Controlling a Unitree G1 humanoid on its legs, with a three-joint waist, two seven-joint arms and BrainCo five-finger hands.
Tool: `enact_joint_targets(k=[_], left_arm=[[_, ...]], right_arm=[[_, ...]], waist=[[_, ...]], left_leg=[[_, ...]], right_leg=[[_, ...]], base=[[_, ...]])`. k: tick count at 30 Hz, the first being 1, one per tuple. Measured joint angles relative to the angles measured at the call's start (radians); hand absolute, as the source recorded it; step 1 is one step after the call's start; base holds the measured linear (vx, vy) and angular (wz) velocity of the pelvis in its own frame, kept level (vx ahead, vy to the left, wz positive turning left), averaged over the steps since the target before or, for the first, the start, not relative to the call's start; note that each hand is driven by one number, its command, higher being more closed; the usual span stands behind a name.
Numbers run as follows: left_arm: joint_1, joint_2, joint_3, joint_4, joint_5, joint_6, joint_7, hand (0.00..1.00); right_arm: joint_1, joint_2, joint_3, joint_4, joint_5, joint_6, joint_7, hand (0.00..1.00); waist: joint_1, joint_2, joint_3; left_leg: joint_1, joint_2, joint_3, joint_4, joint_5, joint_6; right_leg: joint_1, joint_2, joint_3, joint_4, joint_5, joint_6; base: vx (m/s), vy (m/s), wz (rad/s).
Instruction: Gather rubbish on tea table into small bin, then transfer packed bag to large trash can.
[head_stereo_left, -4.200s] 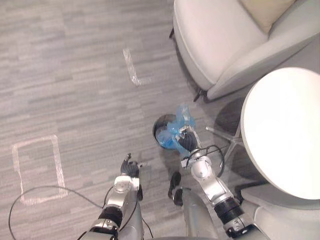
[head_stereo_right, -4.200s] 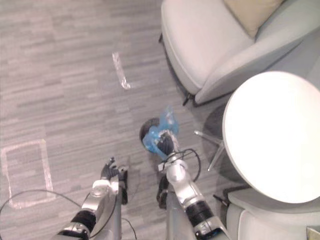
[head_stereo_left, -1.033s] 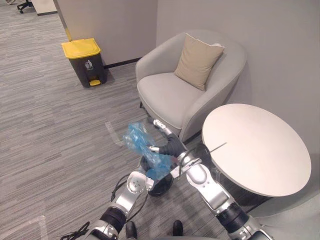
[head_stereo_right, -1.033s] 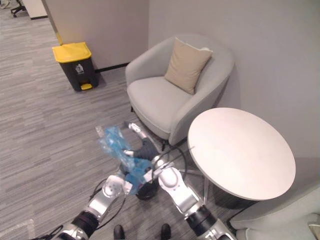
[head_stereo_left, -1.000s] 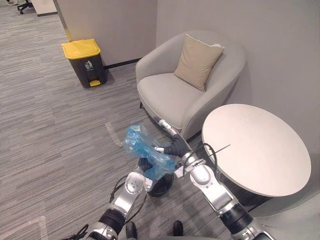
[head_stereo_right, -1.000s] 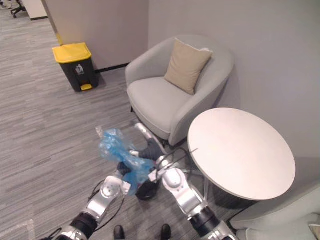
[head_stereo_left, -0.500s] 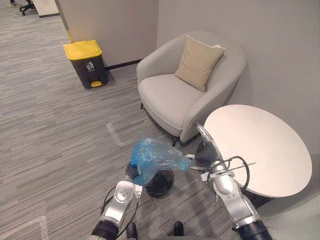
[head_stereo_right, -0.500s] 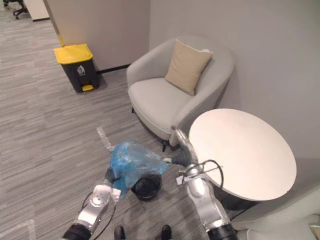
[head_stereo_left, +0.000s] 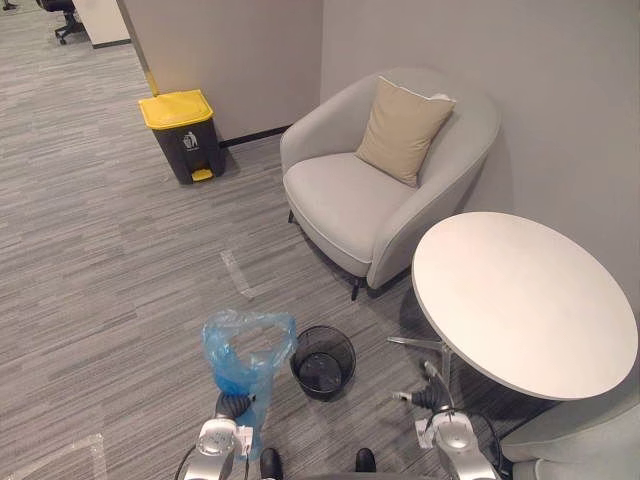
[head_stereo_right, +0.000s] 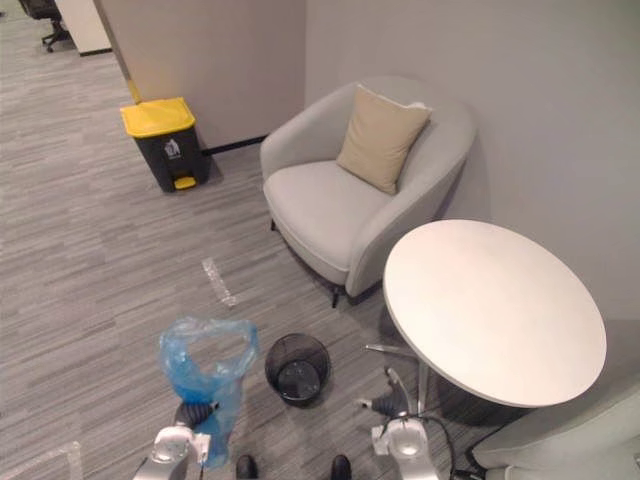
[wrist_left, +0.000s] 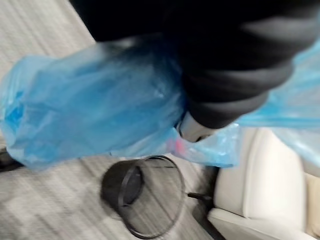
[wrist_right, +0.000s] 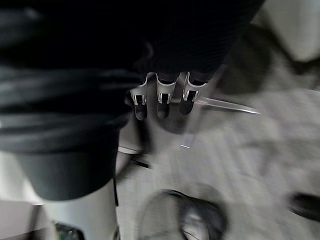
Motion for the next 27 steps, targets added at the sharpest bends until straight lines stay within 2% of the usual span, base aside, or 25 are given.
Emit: enact_joint_targets(k=[6, 7, 10, 11, 14, 15, 16, 17, 19, 20, 21, 23, 24, 27], left_arm=[[-0.004, -0.006, 0.032, 0.07, -0.023, 0.002, -0.002, 1.0], [-0.015, -0.005, 0.033, 0.077, -0.025, 0.002, -0.002, 1.0], [-0.035, -0.006, 0.034, 0.084, -0.029, 0.001, -0.002, 1.0], [-0.057, -0.006, 0.035, 0.084, -0.036, 0.001, -0.001, 1.0], [-0.08, -0.019, 0.034, 0.064, -0.041, 0.002, -0.002, 1.0], [-0.075, -0.02, 0.035, 0.034, -0.051, 0.001, 0.0, 1.0], [-0.08, -0.02, 0.035, 0.024, -0.058, 0.0, -0.001, 1.0], [-0.077, -0.019, 0.034, -0.022, -0.061, -0.006, 0.001, 1.0], [-0.066, -0.018, 0.035, -0.042, -0.066, -0.006, 0.001, 1.0], [-0.053, -0.017, 0.048, -0.055, -0.069, -0.006, 0.002, 1.0], [-0.052, -0.029, 0.067, -0.049, -0.078, -0.005, 0.002, 1.0], [-0.048, -0.055, 0.066, -0.039, -0.078, -0.005, 0.002, 1.0], [-0.031, -0.082, 0.055, -0.028, -0.078, -0.004, 0.002, 1.0], [-0.028, -0.1, 0.028, -0.024, -0.078, -0.004, 0.001, 1.0]], right_arm=[[-0.045, 0.0, -0.057, 0.14, 0.033, 0.017, -0.001, 0.0], [-0.071, 0.0, -0.057, 0.16, 0.033, 0.02, -0.003, 0.0], [-0.095, 0.005, -0.057, 0.164, 0.033, 0.024, -0.008, 0.0], [-0.109, 0.01, -0.057, 0.164, 0.033, 0.03, -0.011, 0.0], [-0.114, 0.011, -0.056, 0.159, 0.033, 0.039, -0.016, 0.0], [-0.113, 0.011, -0.055, 0.153, 0.034, 0.04, -0.02, 0.0], [-0.117, 0.012, -0.055, 0.147, 0.034, 0.04, -0.023, 0.0], [-0.097, 0.018, -0.055, 0.149, 0.035, 0.041, -0.024, 0.0], [-0.096, 0.023, -0.055, 0.149, 0.035, 0.04, -0.026, 0.0], [-0.101, 0.027, -0.055, 0.146, 0.045, 0.038, -0.03, 0.0], [-0.115, 0.025, -0.056, 0.126, 0.053, 0.037, -0.033, 0.0], [-0.124, 0.016, -0.057, 0.115, 0.057, 0.031, -0.037, 0.0], [-0.12, 0.015, -0.057, 0.113, 0.063, 0.031, -0.044, 0.0], [-0.093, 0.025, -0.058, 0.111, 0.063, 0.031, -0.051, 0.0]], waist=[[0.012, 0.01, 0.04], [0.011, 0.006, 0.073], [0.02, 0.0, 0.093], [0.023, -0.006, 0.121], [0.031, -0.007, 0.132], [0.035, 0.001, 0.137], [0.033, 0.005, 0.14], [0.039, 0.01, 0.144], [0.045, 0.0, 0.14], [0.059, -0.018, 0.131], [0.077, -0.01, 0.136], [0.089, 0.025, 0.146], [0.091, 0.043, 0.146], [0.087, 0.052, 0.151]], left_leg=[[0.008, -0.002, 0.022, 0.001, 0.001, 0.008], [0.005, -0.003, 0.033, 0.001, 0.002, 0.009], [-0.039, -0.006, 0.045, 0.007, 0.007, 0.016], [-0.069, -0.006, 0.047, 0.042, 0.004, 0.029], [-0.152, 0.001, 0.048, 0.186, -0.064, 0.051], [-0.163, 0.013, 0.05, 0.208, -0.081, 0.063], [-0.168, 0.017, 0.046, 0.223, -0.082, 0.064], [-0.168, 0.012, -0.004, 0.254, -0.083, 0.064], [-0.176, 0.01, -0.019, 0.27, -0.083, 0.062], [-0.205, 0.006, -0.027, 0.299, -0.084, 0.052], [-0.228, 0.014, -0.031, 0.299, -0.073, 0.039], [-0.235, 0.031, -0.051, 0.274, -0.042, 0.029], [-0.235, 0.04, -0.086, 0.232, 0.007, 0.014], [-0.234, 0.05, -0.127, 0.176, 0.07, -0.002]], right_leg=[[-0.011, -0.002, 0.026, 0.018, 0.0, 0.0], [-0.03, -0.003, 0.04, 0.034, 0.0, 0.0], [-0.088, -0.006, 0.054, 0.063, 0.004, 0.001], [-0.116, -0.01, 0.058, 0.097, 0.003, 0.003], [-0.167, -0.029, 0.062, 0.171, -0.013, 0.015], [-0.167, -0.031, 0.065, 0.213, -0.045, 0.027], [-0.183, -0.034, 0.062, 0.283, -0.094, 0.015], [-0.205, -0.037, 0.046, 0.554, -0.235, 0.016], [-0.188, -0.036, 0.047, 0.614, -0.282, 0.02], [-0.17, -0.034, 0.06, 0.565, -0.316, 0.018], [-0.156, -0.017, 0.058, 0.489, -0.332, -0.024], [-0.15, 0.01, 0.036, 0.45, -0.302, -0.035], [-0.142, 0.026, -0.007, 0.432, -0.288, -0.049], [-0.125, 0.04, -0.082, 0.426, -0.276, -0.069]], base=[[0.01, 0.008, -0.12], [-0.03, 0.021, -0.21], [-0.03, 0.025, -0.14], [-0.02, 0.034, -0.06], [-0.03, 0.043, -0.01], [-0.02, 0.038, 0.13], [-0.01, -0.003, 0.67], [0.0, -0.068, 0.8], [-0.03, -0.101, 0.52], [-0.09, -0.15, 0.16], [-0.12, -0.168, 0.09], [-0.13, -0.084, 0.2], [-0.14, -0.095, 0.44], [-0.13, -0.116, 0.74]])
